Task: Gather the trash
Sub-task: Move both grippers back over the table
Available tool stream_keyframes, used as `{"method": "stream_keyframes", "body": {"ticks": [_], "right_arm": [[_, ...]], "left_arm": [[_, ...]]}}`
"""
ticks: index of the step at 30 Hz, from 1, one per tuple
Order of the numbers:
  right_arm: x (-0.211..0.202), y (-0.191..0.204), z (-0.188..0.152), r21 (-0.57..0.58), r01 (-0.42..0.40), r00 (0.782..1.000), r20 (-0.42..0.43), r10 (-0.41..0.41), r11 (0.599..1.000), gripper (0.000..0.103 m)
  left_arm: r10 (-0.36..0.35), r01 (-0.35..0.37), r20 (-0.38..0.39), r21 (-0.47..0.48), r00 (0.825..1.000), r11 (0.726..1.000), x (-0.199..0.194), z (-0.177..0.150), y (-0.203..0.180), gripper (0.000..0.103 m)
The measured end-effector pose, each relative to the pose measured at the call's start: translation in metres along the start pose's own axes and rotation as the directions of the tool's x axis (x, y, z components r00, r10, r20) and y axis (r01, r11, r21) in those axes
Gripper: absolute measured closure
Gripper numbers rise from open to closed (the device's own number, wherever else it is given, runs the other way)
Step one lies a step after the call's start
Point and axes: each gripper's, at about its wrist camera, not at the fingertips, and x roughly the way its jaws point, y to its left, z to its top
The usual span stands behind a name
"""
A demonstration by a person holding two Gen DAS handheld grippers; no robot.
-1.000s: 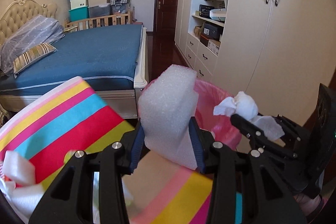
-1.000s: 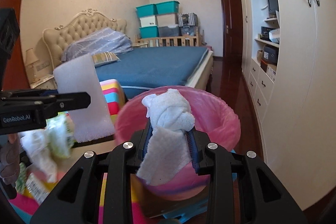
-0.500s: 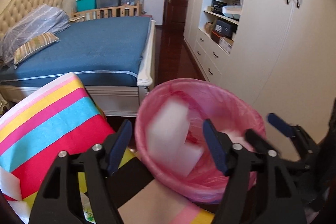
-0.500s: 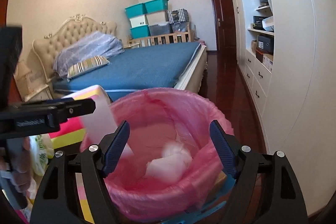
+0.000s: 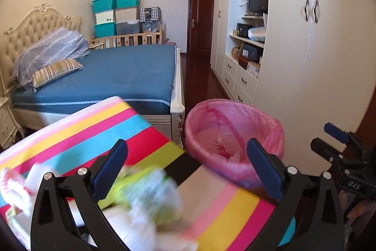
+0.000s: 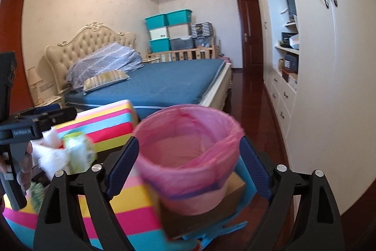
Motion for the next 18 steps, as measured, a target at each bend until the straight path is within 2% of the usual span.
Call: {"method": "stream_keyframes", "body": {"ticks": [2,8,12,16,18], "right_arm": [[-0.009,0.015,-0.007,-0.02,-0.025,1.0,-0.008,0.025,0.999,0.018],[-0.016,0.07,-0.039,-0.074,-0.142,0.988,-0.075,0.137,0.987,0.018],[-0.006,0.101,-0.057,-0.115,-0.208,0.971,-0.141,0.191,0.971,0.018],[0.001,0.129,-0.076,-0.14,-0.265,0.951,-0.202,0.234,0.954,0.018],[0.003,0.142,-0.085,-0.167,-0.291,0.941,-0.23,0.25,0.942,0.018]], "left_arm": [[0.012,-0.012,0.004,-0.026,1.0,1.0,-0.025,-0.009,0.014,0.005],[0.122,-0.122,-0.002,-0.057,0.993,0.991,-0.104,-0.055,0.062,0.005],[0.213,-0.213,-0.004,-0.07,0.977,0.975,-0.152,-0.093,0.086,0.005],[0.311,-0.312,-0.017,-0.079,0.95,0.947,-0.195,-0.134,0.112,0.005],[0.334,-0.335,-0.025,-0.102,0.942,0.937,-0.211,-0.15,0.122,0.005]]}}
